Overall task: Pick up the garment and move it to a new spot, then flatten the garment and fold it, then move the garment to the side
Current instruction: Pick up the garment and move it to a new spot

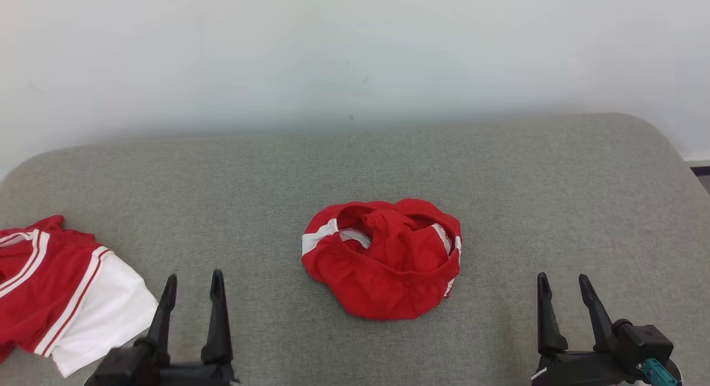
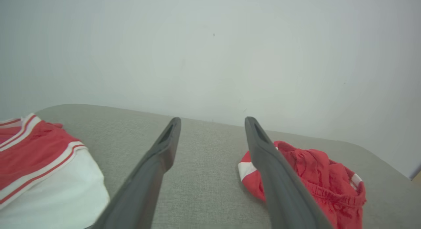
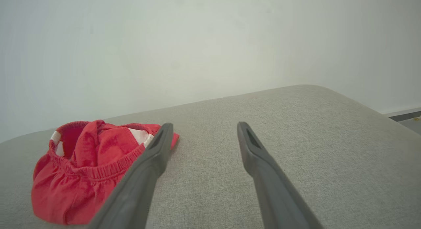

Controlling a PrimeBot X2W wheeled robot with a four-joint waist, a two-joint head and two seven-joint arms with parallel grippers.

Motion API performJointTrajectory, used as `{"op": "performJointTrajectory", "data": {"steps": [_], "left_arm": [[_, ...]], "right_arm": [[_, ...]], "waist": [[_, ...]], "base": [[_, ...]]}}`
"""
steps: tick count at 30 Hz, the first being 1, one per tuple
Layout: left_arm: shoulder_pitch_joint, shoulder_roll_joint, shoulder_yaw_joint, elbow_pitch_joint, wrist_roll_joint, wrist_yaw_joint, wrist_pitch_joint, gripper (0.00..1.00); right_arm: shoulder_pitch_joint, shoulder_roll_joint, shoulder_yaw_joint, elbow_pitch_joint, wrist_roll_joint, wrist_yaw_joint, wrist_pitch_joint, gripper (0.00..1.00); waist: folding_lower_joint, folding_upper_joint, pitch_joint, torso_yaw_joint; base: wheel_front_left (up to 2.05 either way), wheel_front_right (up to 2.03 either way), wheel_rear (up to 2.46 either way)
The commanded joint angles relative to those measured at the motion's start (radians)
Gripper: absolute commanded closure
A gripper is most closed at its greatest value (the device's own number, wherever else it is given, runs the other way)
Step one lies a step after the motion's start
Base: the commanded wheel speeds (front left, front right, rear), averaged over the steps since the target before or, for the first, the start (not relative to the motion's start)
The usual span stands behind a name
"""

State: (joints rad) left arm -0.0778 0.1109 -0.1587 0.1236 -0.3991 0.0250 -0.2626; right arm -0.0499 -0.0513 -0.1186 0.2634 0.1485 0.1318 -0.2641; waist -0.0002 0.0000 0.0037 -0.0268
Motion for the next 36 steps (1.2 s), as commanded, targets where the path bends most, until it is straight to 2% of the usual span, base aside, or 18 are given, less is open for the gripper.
{"op": "performJointTrajectory", "data": {"steps": [1,5,14,23,36], "left_arm": [[0.039,-0.004,0.019,-0.027,0.039,-0.020,-0.003,0.00],[0.113,-0.019,0.074,-0.051,0.100,-0.059,-0.003,0.00],[0.188,-0.045,0.150,-0.013,0.177,-0.094,-0.003,0.00],[0.209,-0.052,0.201,0.049,0.215,-0.104,-0.003,0.00],[0.168,-0.055,0.194,0.117,0.219,-0.123,-0.003,0.00]], "right_arm": [[0.011,0.002,-0.002,-0.002,-0.002,-0.002,-0.001,0.00],[0.014,0.002,0.005,-0.003,-0.013,-0.002,-0.001,0.00],[0.054,0.001,0.028,-0.025,-0.085,-0.002,-0.001,0.00],[0.082,0.002,0.019,-0.045,-0.106,-0.002,0.000,0.00],[0.073,0.002,0.014,-0.038,-0.095,-0.002,-0.001,0.00]], "waist": [[0.0002,0.0000,-0.010,0.012],[0.0002,0.0000,-0.020,0.016],[0.0002,0.0000,-0.020,0.030],[0.0002,0.0000,-0.018,0.037],[0.0002,0.0000,-0.014,0.027]], "base": [[0.00,0.00,0.00],[0.00,0.00,0.00],[0.00,0.00,0.00],[0.00,0.00,0.00],[0.00,0.00,0.00]]}}
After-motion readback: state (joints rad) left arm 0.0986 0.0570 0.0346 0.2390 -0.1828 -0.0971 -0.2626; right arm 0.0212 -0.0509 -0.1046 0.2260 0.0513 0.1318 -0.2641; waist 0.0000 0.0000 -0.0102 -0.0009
